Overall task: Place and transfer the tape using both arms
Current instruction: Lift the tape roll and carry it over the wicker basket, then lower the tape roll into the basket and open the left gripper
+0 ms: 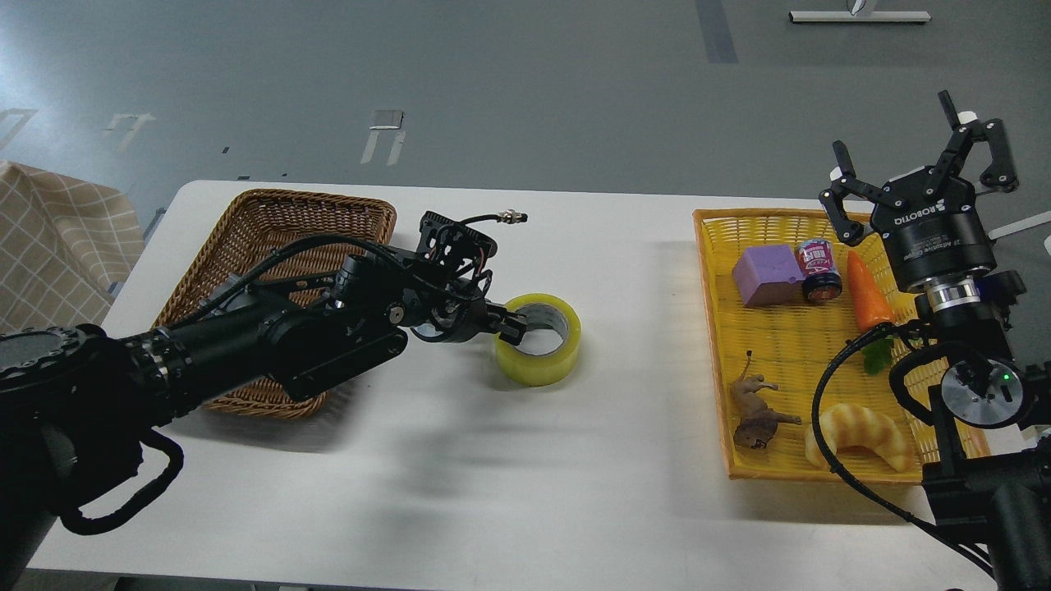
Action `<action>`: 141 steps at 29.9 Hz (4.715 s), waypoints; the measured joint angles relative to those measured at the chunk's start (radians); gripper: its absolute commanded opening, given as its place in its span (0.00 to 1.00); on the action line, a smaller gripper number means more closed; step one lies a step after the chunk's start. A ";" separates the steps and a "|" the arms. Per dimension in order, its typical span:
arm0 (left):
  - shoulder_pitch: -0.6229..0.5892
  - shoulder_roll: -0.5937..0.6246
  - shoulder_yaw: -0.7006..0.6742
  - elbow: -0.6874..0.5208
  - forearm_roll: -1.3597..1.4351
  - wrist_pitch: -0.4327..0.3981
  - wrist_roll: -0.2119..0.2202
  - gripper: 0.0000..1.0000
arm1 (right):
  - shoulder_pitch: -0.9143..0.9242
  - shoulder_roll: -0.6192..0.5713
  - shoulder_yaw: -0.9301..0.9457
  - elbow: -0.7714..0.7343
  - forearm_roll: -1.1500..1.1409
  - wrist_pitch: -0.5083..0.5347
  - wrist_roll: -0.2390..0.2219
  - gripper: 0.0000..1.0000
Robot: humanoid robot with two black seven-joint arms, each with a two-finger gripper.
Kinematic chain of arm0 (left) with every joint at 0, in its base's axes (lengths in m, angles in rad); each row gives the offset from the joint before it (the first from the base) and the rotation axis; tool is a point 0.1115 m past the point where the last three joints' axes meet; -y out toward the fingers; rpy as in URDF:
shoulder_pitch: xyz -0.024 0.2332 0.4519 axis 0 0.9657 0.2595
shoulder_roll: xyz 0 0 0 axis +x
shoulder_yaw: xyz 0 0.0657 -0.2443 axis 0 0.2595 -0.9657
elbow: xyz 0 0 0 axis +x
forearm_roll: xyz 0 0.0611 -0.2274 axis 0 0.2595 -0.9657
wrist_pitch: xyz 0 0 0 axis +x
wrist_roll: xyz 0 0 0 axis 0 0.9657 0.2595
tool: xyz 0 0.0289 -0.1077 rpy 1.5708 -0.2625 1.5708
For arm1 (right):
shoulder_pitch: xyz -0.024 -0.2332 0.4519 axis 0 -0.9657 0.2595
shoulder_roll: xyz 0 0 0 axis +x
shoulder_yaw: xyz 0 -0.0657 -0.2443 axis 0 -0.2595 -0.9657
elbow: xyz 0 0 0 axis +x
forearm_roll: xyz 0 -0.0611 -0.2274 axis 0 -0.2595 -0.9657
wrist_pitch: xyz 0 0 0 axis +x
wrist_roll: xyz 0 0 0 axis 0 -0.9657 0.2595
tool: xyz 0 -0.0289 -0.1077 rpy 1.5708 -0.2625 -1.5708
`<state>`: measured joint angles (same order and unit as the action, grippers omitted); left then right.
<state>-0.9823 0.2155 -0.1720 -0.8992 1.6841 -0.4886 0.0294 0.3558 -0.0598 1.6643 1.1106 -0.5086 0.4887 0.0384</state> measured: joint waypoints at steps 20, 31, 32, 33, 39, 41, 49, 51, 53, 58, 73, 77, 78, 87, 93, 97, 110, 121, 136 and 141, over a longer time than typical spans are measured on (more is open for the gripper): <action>-0.166 0.151 0.041 -0.023 -0.015 0.000 -0.020 0.00 | 0.003 0.003 0.003 0.010 0.001 0.000 0.000 1.00; -0.234 0.323 0.040 -0.062 -0.049 0.000 -0.032 0.00 | 0.006 0.001 0.003 0.008 0.001 0.000 0.000 1.00; -0.235 0.338 0.040 -0.062 -0.050 0.000 -0.035 0.00 | 0.006 0.001 0.003 0.008 0.001 0.000 0.000 1.00; -0.237 0.354 0.040 -0.062 -0.050 0.000 -0.040 0.00 | 0.006 0.001 0.003 0.007 0.001 0.000 0.000 1.00; -0.240 0.405 0.040 -0.065 -0.053 0.000 -0.055 0.00 | 0.010 0.001 0.002 0.003 0.001 0.000 0.000 1.00; -0.240 0.413 0.042 -0.065 -0.055 0.000 -0.057 0.00 | 0.009 0.001 0.002 0.003 0.001 0.000 0.001 1.00; -0.231 0.471 0.045 -0.063 -0.061 0.000 -0.059 0.00 | 0.006 0.006 0.002 0.010 0.001 0.000 0.002 1.00; -0.228 0.494 0.045 -0.064 -0.067 0.000 -0.062 0.00 | 0.011 0.006 0.002 0.010 0.001 0.000 0.002 1.00; -0.224 0.517 0.047 -0.064 -0.076 0.000 -0.064 0.00 | 0.014 0.006 0.002 0.010 0.001 0.000 0.002 1.00; -0.193 0.557 0.050 -0.062 -0.084 0.000 -0.065 0.00 | 0.015 0.006 0.002 0.004 0.001 0.000 0.002 1.00; -0.085 0.611 0.052 -0.057 -0.083 0.000 -0.092 0.00 | 0.013 0.006 0.001 0.007 0.001 0.000 0.002 1.00; -0.056 0.611 0.051 -0.055 -0.085 0.000 -0.091 0.00 | 0.012 0.006 0.001 0.007 0.001 0.000 0.002 1.00; -0.052 0.611 0.050 -0.053 -0.085 0.000 -0.091 0.00 | 0.013 0.006 0.000 0.007 0.001 0.000 0.002 1.00; -0.006 0.594 0.050 -0.048 -0.086 0.000 -0.085 0.00 | 0.015 0.006 0.000 0.010 0.001 0.000 0.000 1.00; 0.020 0.595 0.050 -0.047 -0.083 0.000 -0.081 0.00 | 0.016 0.006 0.000 0.012 0.001 0.000 0.000 1.00; 0.027 0.599 0.052 -0.047 -0.082 0.000 -0.080 0.00 | 0.016 0.005 0.000 0.016 0.001 0.000 0.001 1.00; 0.052 0.604 0.052 -0.047 -0.079 0.000 -0.078 0.15 | 0.009 0.006 0.000 0.020 0.001 0.000 0.000 1.00; 0.052 0.610 0.049 -0.047 -0.084 0.000 -0.063 0.71 | 0.008 0.007 0.000 0.019 0.001 0.000 0.000 1.00; -0.115 0.681 0.034 -0.080 -0.335 0.000 -0.071 0.79 | 0.013 0.003 0.002 0.023 0.001 0.000 0.000 1.00; -0.188 0.692 0.004 -0.080 -0.543 0.000 -0.093 0.94 | 0.013 0.002 0.002 0.023 0.001 0.000 0.000 1.00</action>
<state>-1.1707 0.9073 -0.1678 -0.9795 1.1414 -0.4887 -0.0636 0.3684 -0.0581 1.6662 1.1338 -0.5078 0.4887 0.0384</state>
